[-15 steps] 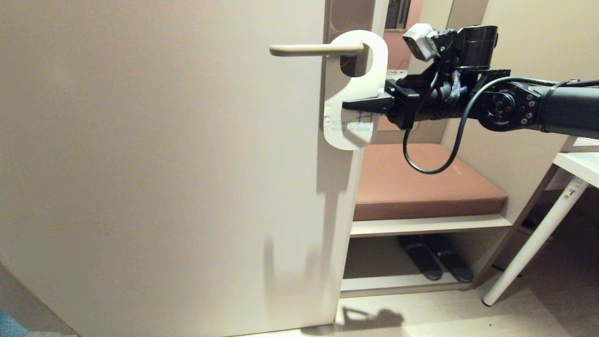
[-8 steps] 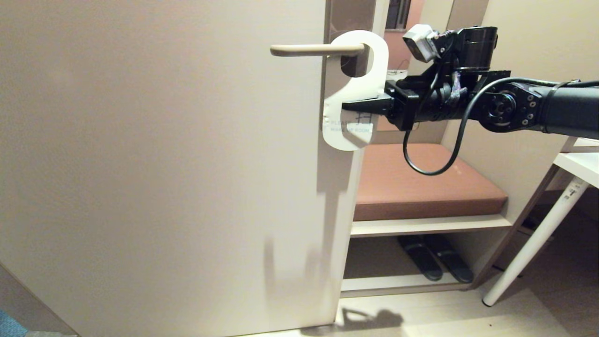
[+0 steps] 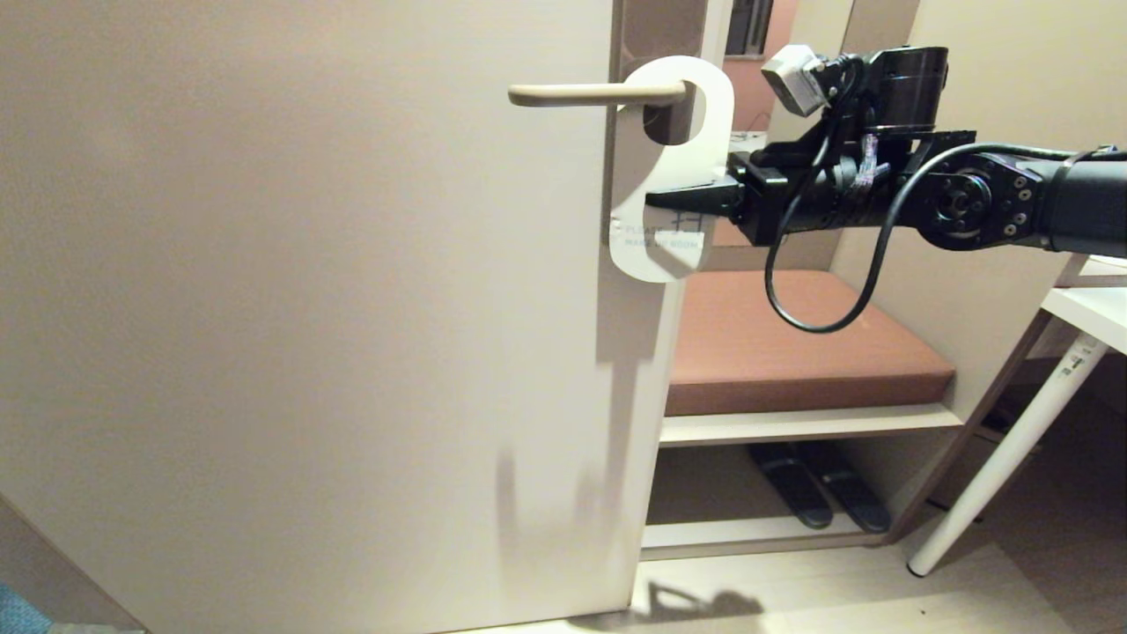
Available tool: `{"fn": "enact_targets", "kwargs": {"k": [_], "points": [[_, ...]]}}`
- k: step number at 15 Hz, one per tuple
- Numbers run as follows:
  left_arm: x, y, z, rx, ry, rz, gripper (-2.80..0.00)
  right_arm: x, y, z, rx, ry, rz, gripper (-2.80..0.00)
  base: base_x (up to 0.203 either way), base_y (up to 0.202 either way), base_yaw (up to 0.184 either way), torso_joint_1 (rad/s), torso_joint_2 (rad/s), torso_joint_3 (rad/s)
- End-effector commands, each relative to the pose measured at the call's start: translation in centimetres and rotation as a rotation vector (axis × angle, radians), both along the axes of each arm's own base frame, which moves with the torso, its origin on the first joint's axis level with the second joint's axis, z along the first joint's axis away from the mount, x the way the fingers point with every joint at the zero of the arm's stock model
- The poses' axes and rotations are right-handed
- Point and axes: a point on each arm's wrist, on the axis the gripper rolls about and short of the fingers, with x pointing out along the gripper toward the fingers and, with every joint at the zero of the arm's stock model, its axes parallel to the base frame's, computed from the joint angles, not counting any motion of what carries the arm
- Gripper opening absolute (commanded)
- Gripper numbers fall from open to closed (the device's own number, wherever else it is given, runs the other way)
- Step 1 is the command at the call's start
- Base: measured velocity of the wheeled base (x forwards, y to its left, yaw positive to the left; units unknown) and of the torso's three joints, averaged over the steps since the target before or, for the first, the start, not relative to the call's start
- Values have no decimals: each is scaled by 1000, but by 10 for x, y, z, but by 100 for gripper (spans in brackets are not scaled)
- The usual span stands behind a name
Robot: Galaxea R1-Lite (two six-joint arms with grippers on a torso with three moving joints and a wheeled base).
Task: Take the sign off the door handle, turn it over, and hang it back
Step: Take down the sign
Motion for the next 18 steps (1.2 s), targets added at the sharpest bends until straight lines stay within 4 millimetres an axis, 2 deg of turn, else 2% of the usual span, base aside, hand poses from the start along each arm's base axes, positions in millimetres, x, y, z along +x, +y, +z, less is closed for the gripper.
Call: {"fn": "enact_targets", "kwargs": {"k": [1, 6, 18], "points": [[0, 0, 0, 0, 1, 1, -280, -2, -1, 3, -2, -10, -22, -280, 0, 0, 0, 0, 0, 0], [0, 0, 0, 0, 1, 1, -280, -10, 0, 8, -17, -18, -117, -280, 0, 0, 0, 0, 0, 0], [0, 0, 0, 0, 1, 1, -280, -40, 13, 19, -27, -26, -141, -280, 0, 0, 0, 0, 0, 0]]}}
